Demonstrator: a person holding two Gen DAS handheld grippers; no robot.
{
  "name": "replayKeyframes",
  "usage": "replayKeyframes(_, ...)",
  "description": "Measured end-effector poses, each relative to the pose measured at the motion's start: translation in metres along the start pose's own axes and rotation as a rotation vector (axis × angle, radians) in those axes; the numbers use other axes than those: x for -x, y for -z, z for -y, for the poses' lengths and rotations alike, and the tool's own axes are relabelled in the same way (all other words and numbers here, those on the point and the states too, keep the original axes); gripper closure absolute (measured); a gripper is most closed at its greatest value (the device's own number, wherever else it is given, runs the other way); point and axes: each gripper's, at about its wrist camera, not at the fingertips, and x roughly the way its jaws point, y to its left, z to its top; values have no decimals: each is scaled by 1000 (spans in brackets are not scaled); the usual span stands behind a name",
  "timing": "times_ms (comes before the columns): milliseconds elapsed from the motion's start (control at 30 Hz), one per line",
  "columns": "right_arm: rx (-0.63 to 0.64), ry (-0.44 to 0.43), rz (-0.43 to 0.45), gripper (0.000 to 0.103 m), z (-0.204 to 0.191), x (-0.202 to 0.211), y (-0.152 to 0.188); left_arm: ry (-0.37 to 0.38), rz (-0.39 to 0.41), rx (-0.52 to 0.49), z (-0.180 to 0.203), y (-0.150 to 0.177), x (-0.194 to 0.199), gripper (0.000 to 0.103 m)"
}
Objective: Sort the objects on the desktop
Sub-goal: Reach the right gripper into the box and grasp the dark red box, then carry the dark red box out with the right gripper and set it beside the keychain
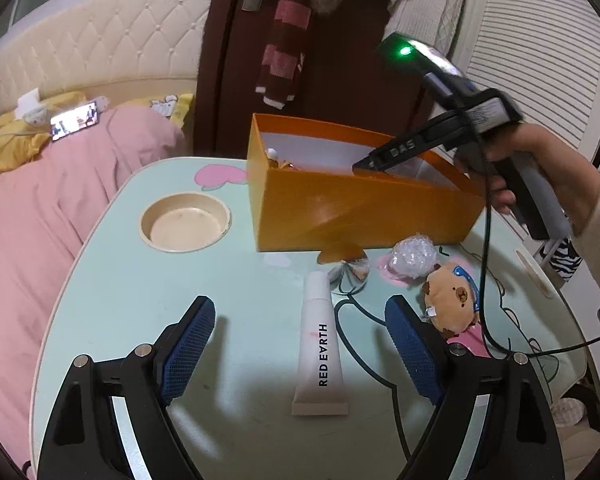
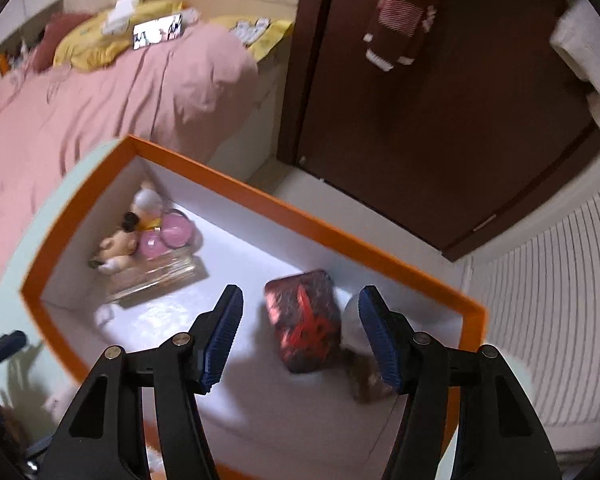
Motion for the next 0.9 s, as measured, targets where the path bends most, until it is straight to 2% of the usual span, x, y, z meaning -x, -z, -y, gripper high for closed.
replayKeyframes(133,120,36,-76,44,-11,-12,-11,7,-8,10,-1,0,-1,17)
replayKeyframes(167,174,28,-110,52,-17,-15,-10,8,-10,13,-2,0,-1,17)
replayKeyframes(233,241,-15,-167,60,-26,-20,-10,8,-14,18,-3,0,-1,17)
replayKeyframes(300,230,-79,-197,60,-27,-21,-12,9,-16,23,-4,0,-2,17)
replayKeyframes(400,137,-141,-206,62,-16,-24,-15,11,-17,31,-5,0,-2,17)
replayKeyframes(500,87,-158,-167,62,-9,-18,-11,12,-17,36,-6,0,-2,17)
replayKeyframes(567,47,-191,-108,62,-4,-3,-5,10,-16,36,-6,0,-2,17)
replayKeyframes(667,-47,-252,27,62,13,41,6,9,-14,36,-5,0,-3,17)
replayKeyframes(767,-104,-281,119,62,26,77,22,8,-10,38,-5,0,-3,17)
replayKeyframes(900,-161,-273,122,62,35,104,61,10,4,39,-5,1,-1,17)
